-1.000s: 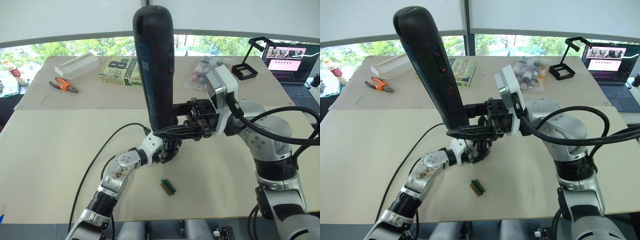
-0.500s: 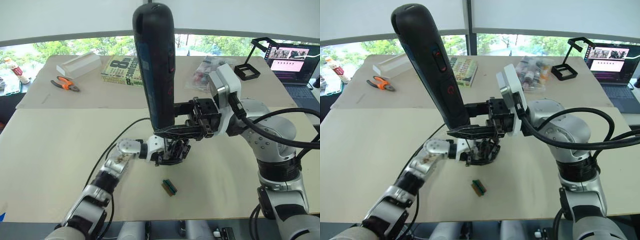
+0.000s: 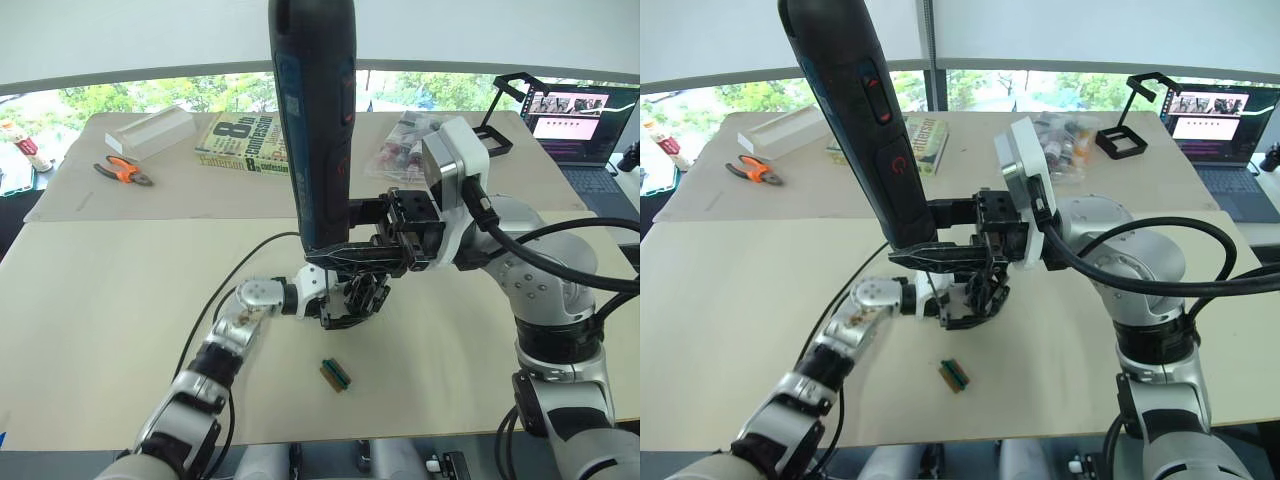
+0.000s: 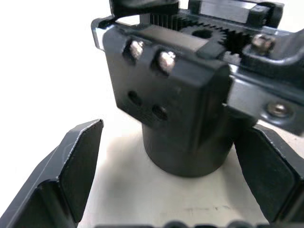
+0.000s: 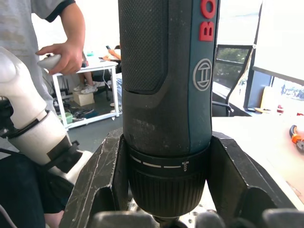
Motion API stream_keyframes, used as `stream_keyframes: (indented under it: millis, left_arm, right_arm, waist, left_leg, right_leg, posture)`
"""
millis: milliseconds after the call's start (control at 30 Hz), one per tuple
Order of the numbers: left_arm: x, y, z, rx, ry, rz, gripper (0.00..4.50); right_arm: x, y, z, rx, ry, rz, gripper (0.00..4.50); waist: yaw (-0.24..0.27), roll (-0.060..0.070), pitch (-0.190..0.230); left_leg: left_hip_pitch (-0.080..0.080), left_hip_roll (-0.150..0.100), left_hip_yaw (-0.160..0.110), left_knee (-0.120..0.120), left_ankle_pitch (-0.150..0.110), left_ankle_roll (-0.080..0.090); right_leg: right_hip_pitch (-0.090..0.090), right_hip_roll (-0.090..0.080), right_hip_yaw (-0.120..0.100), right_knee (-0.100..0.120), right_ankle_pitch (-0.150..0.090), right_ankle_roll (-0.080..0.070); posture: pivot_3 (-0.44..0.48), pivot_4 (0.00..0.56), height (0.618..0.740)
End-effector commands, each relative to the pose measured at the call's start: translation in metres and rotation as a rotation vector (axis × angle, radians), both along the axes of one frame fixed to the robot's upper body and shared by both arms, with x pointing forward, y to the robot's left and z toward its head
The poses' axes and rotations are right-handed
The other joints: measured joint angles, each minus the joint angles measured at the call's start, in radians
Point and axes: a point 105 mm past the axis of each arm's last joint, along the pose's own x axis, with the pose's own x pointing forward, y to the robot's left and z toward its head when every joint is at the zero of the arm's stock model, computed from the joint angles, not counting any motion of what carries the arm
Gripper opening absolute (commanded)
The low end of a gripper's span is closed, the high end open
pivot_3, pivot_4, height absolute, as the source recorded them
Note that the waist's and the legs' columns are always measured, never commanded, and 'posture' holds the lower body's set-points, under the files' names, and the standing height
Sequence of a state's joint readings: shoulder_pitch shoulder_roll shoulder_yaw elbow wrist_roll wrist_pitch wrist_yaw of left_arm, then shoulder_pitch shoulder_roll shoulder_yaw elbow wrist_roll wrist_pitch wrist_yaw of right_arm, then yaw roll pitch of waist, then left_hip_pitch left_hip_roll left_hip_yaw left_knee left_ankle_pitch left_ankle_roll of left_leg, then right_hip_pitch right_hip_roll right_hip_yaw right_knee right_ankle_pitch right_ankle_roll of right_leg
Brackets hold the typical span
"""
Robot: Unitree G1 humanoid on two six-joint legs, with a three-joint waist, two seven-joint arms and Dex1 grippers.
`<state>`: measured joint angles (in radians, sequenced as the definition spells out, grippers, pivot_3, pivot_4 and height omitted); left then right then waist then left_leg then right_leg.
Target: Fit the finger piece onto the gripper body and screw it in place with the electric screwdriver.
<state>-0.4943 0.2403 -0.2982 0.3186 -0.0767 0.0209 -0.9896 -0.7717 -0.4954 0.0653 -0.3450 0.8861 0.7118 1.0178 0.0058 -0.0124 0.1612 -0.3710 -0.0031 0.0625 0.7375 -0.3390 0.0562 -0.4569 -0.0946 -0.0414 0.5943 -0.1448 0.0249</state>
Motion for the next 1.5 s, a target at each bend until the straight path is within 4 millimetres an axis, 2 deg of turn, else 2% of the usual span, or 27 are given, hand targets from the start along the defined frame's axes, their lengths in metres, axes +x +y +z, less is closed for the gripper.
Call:
stream_keyframes:
  millis: [33,367,467,567,1000,1500]
  left_arm:
    - [-0.007,-0.007,0.003,-0.021,-0.009,0.046,4.5]
    - [-0.008,-0.015,0.004,-0.04,-0.03,0.062,4.5]
    - [-0.01,-0.016,0.004,-0.047,-0.033,0.044,3.61]
    - [-0.01,-0.016,0.003,-0.036,-0.043,0.031,2.29]
    - [-0.012,-0.013,0.001,-0.033,-0.042,0.018,2.27]
    - [-0.014,-0.011,0.002,-0.029,-0.04,0.008,2.27]
  right_arm:
    - [-0.004,-0.002,0.018,0.044,-0.055,0.013,1.9]
    - [-0.005,-0.003,0.012,0.021,-0.064,0.022,1.9]
    - [-0.005,-0.005,0.008,0.007,-0.076,0.015,1.9]
    - [-0.003,-0.006,0.005,-0.006,-0.092,-0.01,1.9]
    - [-0.007,-0.014,0.001,-0.041,-0.132,-0.013,1.9]
    - [0.003,-0.018,-0.008,-0.056,-0.144,-0.06,1.9]
  waist:
    - [0.002,0.0,0.0]
    - [0.006,0.0,0.0]
    - [0.007,0.0,0.0]
    - [0.007,0.0,0.0]
    - [0.005,0.0,0.0]
    - [0.006,0.0,0.0]
  left_leg:
    - [0.0,0.0,0.0,0.0,0.0,0.0]
    - [0.0,0.0,0.0,0.0,0.0,0.0]
    - [0.0,0.0,0.0,0.0,0.0,0.0]
    - [0.0,-0.001,0.0,0.0,0.0,0.0]
    - [0.0,0.0,0.0,0.0,0.0,0.0]
    - [0.0,0.0,0.0,0.0,0.0,0.0]
  right_leg:
    - [0.0,0.0,0.0,0.0,0.0,0.0]
    - [0.0,0.0,0.0,0.0,0.0,0.0]
    - [0.0,0.0,0.0,0.0,0.0,0.0]
    - [0.0,0.0,0.0,0.0,0.0,0.0]
    - [0.0,0.0,0.0,0.0,0.0,0.0]
    - [0.0,0.0,0.0,0.0,0.0,0.0]
  posture:
    - [0.0,0.15,0.74]
    - [0.0,0.15,0.74]
    - [0.0,0.15,0.74]
    - [0.0,0.15,0.74]
    - [0.0,0.15,0.74]
    - [0.0,0.15,0.74]
